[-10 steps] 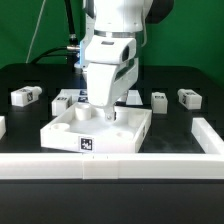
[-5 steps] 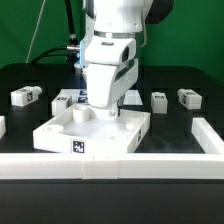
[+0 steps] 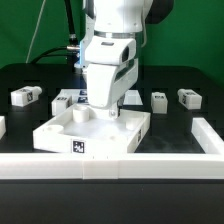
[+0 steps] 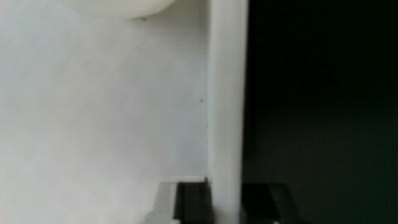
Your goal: Assemble one leg
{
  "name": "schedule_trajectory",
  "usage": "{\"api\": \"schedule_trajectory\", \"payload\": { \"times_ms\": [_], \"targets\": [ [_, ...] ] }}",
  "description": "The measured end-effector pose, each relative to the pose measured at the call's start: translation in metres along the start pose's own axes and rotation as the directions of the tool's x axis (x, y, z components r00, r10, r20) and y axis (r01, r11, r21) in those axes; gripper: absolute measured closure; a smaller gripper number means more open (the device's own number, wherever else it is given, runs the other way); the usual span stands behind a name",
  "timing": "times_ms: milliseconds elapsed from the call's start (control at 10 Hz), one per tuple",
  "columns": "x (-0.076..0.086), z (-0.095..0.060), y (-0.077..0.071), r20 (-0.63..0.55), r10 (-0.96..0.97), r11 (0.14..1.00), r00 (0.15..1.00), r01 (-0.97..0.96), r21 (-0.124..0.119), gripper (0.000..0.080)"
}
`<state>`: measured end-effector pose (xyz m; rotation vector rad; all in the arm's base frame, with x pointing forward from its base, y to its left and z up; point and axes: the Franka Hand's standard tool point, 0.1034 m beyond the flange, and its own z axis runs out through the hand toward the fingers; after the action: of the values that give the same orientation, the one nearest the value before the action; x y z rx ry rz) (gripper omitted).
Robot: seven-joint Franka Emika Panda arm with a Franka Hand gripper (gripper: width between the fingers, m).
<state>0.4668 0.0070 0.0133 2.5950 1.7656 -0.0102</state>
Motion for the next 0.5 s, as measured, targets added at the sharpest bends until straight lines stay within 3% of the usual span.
{"api": "schedule_trajectory", "payload": {
  "times_ms": [300, 500],
  "targets": [
    [0.003, 0.0, 0.001, 0.008, -0.067, 0.998, 0.998, 0.067, 0.006, 0.0741],
    [0.015, -0.001, 0.005, 0.018, -0.165, 0.986, 0.986, 0.165, 0.011, 0.0741]
  ]
}}
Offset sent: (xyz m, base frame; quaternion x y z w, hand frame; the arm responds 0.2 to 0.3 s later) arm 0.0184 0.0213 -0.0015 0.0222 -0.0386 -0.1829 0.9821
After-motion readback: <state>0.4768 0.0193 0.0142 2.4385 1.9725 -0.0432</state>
